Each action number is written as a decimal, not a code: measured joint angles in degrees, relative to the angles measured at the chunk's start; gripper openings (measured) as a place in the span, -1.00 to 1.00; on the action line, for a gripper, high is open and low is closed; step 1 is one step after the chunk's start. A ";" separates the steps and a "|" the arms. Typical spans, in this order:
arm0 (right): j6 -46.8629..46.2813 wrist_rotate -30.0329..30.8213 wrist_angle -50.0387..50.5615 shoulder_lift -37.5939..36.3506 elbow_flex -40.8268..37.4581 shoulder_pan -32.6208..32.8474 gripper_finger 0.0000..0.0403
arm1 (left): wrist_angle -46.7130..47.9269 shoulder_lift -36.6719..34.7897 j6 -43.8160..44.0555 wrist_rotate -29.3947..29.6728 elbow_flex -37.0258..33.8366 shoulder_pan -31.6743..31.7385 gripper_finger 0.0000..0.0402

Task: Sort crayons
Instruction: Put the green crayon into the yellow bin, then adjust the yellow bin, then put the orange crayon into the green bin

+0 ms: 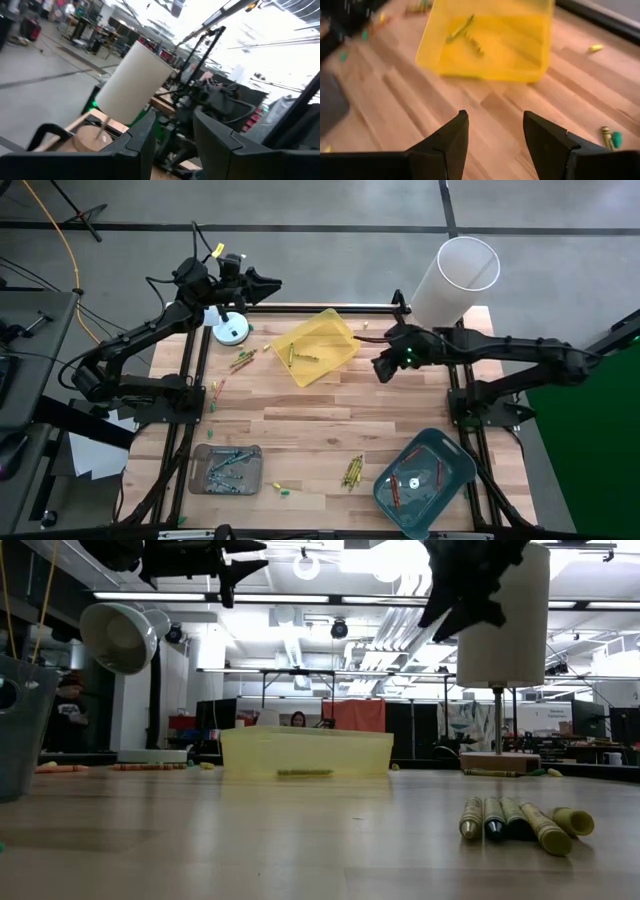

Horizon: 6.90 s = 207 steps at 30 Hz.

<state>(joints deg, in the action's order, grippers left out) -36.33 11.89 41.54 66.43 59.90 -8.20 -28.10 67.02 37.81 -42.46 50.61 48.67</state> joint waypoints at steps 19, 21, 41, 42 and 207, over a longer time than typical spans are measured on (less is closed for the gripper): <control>-5.06 -6.81 -3.24 2.27 -20.87 -15.22 -0.10 | -0.02 0.00 1.11 -0.44 0.00 0.01 -0.42; -6.49 -5.50 -4.06 2.27 -22.32 -16.17 -0.10 | -0.02 0.00 1.13 -0.42 0.00 0.01 -0.42; -4.00 1.74 -13.02 2.38 -31.14 -20.96 -0.10 | -0.04 0.02 1.06 -0.26 -0.02 0.01 -0.41; -3.62 1.95 -13.14 2.70 -31.18 -21.29 -0.10 | -0.04 0.02 1.04 -0.26 -0.04 0.01 -0.41; 8.07 1.88 8.69 19.54 14.05 -12.90 -1.00 | 11.17 -1.74 -9.37 4.46 3.48 -3.65 -0.42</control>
<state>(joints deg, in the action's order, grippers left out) -28.25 13.77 50.23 85.97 73.95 -21.10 -16.92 65.28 28.44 -38.00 54.09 45.02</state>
